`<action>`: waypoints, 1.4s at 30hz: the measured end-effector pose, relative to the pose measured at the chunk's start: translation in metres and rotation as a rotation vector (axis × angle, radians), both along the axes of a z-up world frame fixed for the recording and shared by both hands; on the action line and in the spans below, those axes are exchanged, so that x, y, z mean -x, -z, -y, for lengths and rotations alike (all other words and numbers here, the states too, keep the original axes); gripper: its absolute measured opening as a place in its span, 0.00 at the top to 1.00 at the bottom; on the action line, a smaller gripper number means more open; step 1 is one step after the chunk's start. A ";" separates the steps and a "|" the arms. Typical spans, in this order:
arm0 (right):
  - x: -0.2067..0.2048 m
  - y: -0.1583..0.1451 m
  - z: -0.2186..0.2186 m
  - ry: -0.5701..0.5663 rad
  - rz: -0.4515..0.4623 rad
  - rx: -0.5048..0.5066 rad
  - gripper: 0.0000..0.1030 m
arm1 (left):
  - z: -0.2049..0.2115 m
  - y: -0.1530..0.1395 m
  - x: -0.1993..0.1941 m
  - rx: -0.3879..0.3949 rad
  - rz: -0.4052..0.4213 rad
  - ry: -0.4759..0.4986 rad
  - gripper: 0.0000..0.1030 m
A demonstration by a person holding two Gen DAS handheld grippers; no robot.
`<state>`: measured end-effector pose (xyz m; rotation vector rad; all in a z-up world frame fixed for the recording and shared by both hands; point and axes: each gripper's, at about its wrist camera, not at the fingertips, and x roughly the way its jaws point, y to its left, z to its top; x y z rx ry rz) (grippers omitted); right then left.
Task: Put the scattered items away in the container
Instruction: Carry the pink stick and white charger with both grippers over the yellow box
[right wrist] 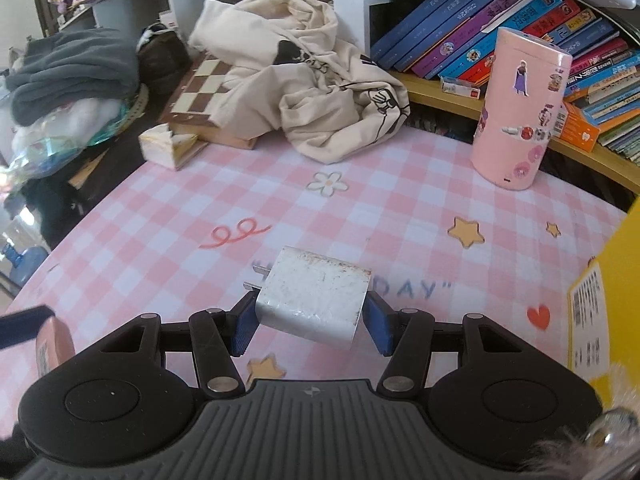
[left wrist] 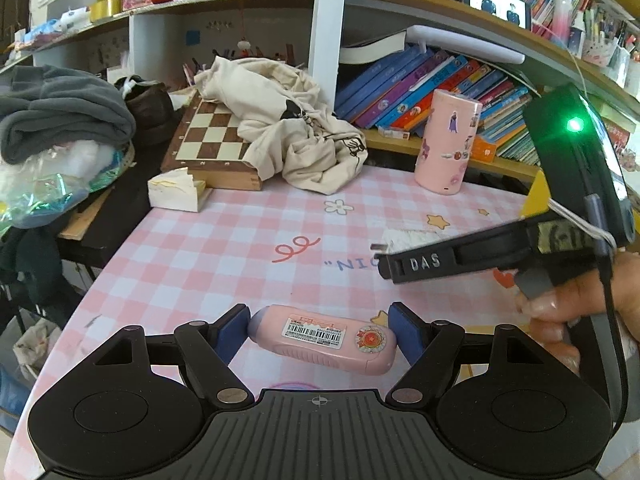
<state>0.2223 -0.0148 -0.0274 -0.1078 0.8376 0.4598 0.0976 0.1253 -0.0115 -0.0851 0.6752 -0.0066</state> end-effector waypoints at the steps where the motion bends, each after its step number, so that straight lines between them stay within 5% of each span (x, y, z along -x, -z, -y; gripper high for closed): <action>1: 0.006 -0.001 0.001 -0.004 0.000 0.001 0.48 | 0.000 -0.001 0.004 0.002 0.002 0.001 0.26; 20: 0.110 -0.019 0.051 -0.008 0.013 0.015 0.48 | 0.026 -0.026 0.066 0.000 0.045 0.102 0.26; 42: 0.208 -0.033 0.113 0.133 0.012 -0.011 0.48 | 0.061 -0.044 0.122 0.016 0.093 0.238 0.26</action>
